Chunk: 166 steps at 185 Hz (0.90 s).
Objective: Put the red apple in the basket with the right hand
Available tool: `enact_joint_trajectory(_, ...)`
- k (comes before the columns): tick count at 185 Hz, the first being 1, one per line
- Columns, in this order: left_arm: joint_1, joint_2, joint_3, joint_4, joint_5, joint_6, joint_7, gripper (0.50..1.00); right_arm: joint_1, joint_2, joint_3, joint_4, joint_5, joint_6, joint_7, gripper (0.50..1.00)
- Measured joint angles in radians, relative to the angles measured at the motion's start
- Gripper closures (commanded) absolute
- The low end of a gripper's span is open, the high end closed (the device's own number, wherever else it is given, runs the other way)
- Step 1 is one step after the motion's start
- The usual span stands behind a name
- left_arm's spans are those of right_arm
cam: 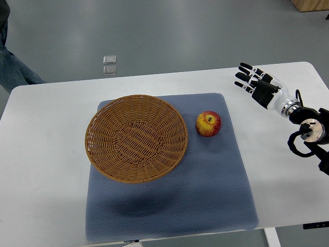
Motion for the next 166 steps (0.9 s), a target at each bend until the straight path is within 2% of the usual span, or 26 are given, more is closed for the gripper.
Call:
enact_joint_trajectory(78,0.001,0.000,-0.006,0.002,-0.002,0.000,0.000,0.500,-0.005,-0.002,-0.002,0.000,0.000,0.025,0.002,0.576)
enact_joint_trajectory(166,0.001,0.000,-0.002,0.002,-0.002,0.001,0.000,0.500,-0.007,-0.040,-0.002,-0.006,0.000,0.141,0.002,0.576)
